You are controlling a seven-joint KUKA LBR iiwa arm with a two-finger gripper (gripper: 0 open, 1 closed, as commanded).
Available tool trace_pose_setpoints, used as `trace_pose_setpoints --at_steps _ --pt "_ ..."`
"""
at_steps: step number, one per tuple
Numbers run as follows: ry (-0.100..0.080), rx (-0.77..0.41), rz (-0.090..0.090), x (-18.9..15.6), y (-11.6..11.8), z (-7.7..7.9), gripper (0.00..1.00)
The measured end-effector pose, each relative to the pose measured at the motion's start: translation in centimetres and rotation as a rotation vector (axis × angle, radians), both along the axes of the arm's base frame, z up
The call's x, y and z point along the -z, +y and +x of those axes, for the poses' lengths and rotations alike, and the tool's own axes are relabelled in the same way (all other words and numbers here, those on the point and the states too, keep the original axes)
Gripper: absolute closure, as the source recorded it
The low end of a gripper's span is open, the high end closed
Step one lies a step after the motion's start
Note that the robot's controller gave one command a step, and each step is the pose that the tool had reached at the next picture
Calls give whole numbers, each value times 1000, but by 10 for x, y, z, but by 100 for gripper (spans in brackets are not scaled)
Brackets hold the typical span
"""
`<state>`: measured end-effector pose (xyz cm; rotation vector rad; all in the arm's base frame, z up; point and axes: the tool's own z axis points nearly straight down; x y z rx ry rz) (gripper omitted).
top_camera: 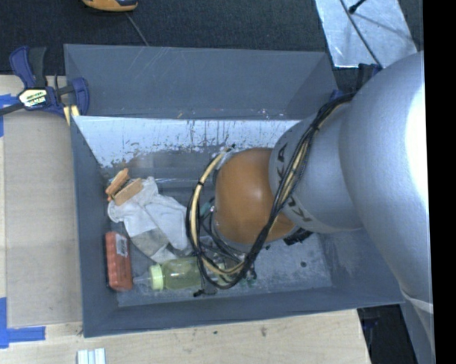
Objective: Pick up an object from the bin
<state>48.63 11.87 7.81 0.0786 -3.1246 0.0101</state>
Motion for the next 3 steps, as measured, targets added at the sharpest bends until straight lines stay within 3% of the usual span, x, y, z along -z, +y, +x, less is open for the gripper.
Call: trace_pose_setpoints --at_steps 3 --pt "-10 1 5 -30 0 -1 100"
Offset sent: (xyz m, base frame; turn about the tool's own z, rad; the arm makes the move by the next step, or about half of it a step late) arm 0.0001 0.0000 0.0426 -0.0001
